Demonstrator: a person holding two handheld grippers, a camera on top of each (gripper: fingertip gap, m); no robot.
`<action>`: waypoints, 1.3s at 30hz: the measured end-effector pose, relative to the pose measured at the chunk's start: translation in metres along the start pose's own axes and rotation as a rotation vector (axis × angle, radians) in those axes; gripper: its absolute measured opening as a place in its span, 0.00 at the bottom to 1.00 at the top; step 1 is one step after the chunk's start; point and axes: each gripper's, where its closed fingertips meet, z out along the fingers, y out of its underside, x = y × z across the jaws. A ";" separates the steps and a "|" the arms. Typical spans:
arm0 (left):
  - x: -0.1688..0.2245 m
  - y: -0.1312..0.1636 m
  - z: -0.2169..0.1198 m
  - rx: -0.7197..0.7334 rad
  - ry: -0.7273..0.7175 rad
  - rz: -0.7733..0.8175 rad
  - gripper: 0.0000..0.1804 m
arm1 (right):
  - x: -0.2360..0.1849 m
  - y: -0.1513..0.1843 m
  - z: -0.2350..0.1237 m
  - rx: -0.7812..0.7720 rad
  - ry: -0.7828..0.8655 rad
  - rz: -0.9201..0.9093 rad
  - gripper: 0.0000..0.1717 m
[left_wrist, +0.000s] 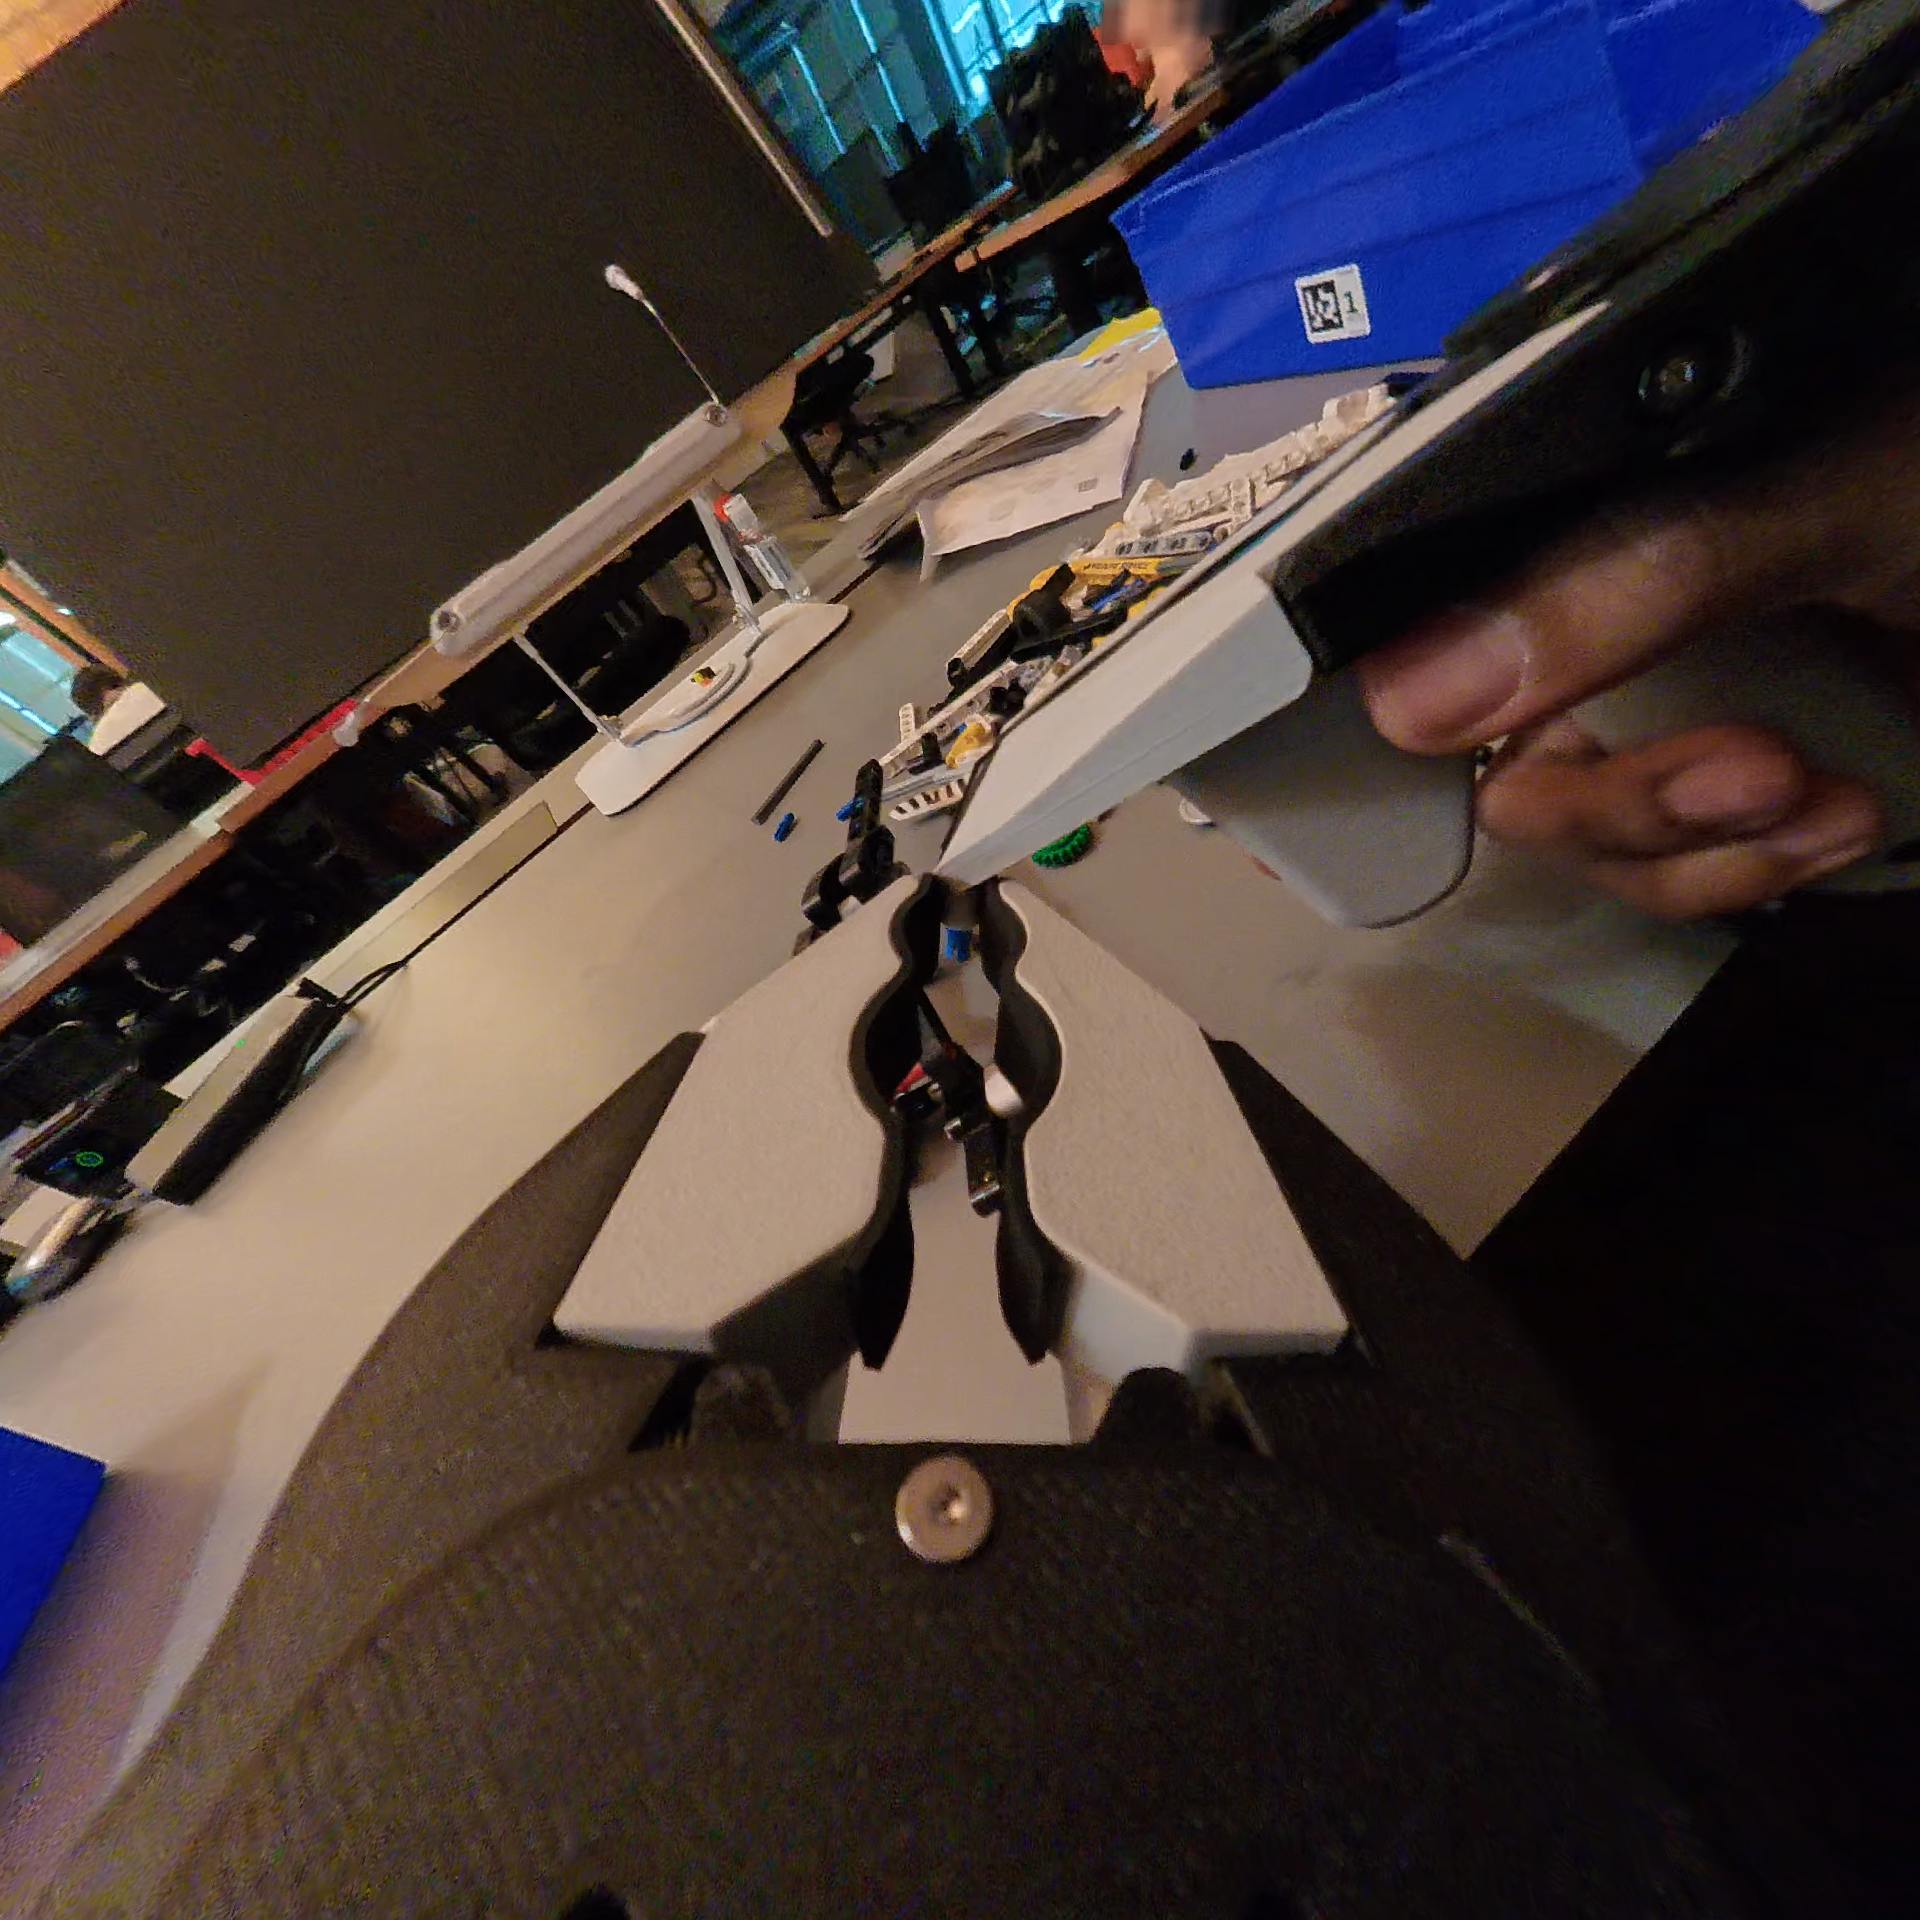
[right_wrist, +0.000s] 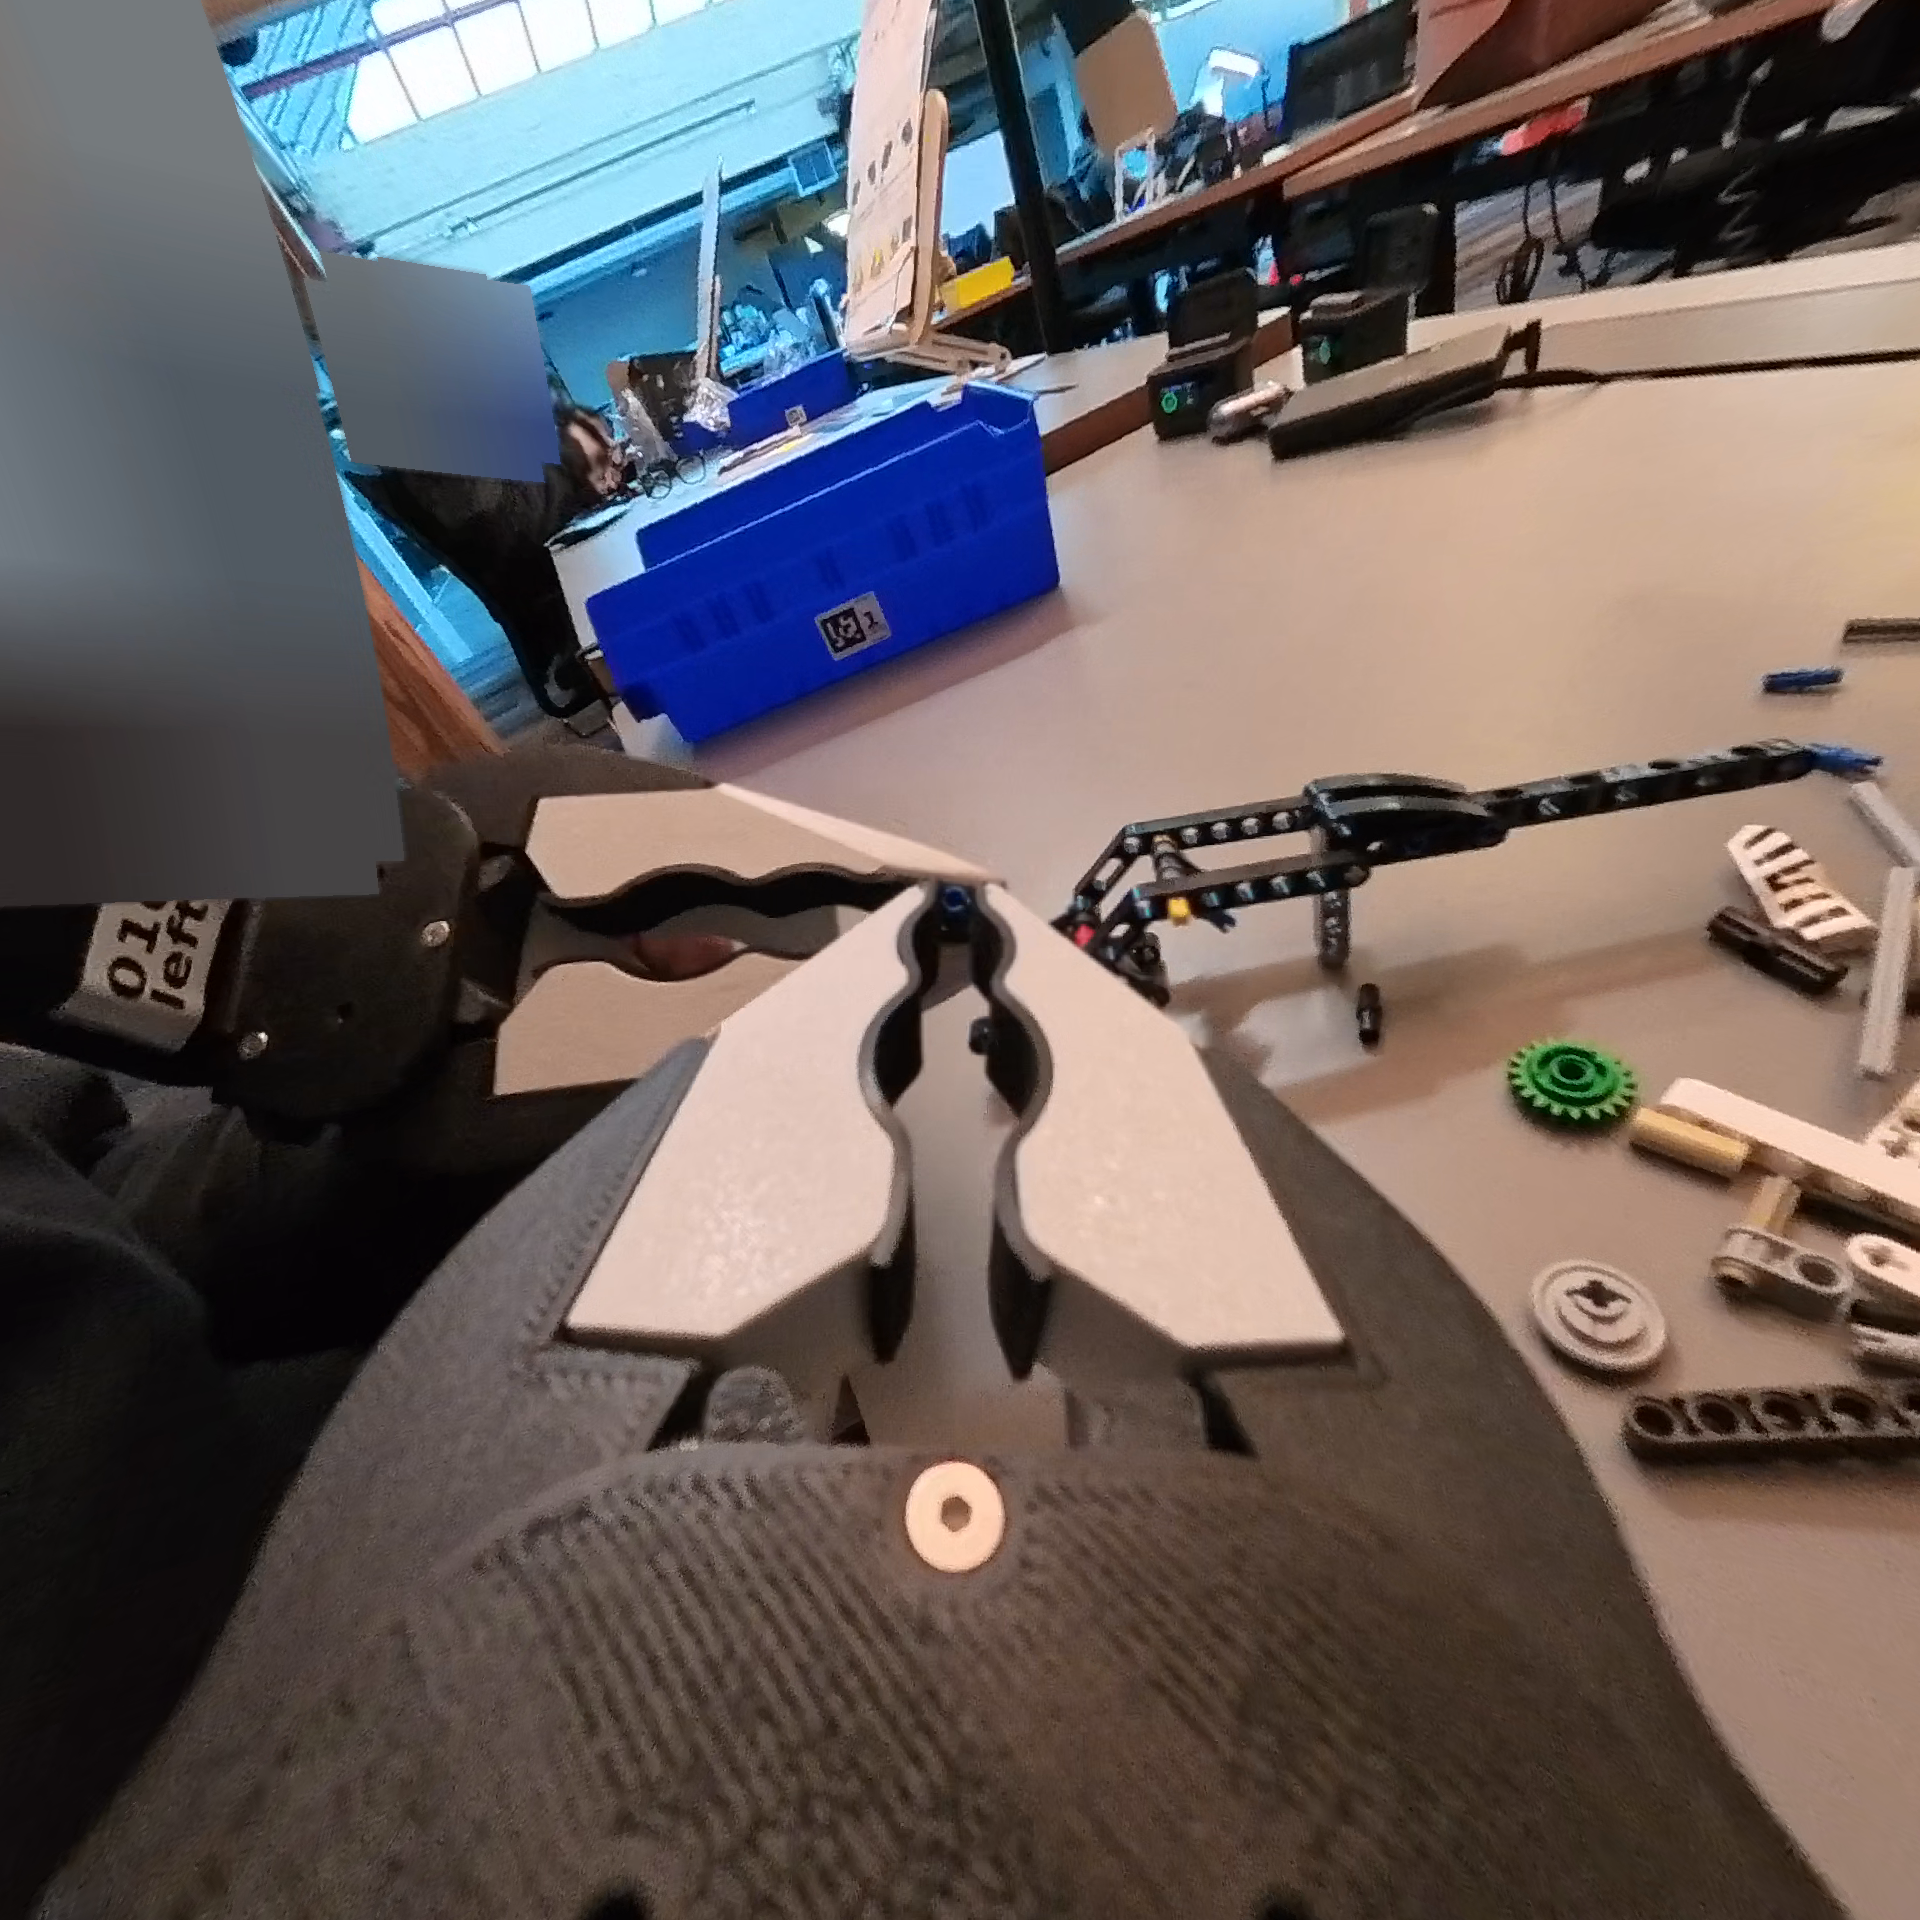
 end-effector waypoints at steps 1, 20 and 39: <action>0.001 0.001 0.001 0.000 0.009 -0.007 0.02 | 0.001 0.000 -0.001 -0.007 -0.002 0.005 0.01; -0.001 -0.011 -0.003 0.032 0.067 -0.155 0.04 | 0.000 -0.014 -0.005 0.104 -0.181 0.276 0.00; 0.028 -0.015 0.015 -0.010 0.261 -0.367 0.04 | 0.193 -0.019 -0.106 -0.039 0.617 0.259 0.08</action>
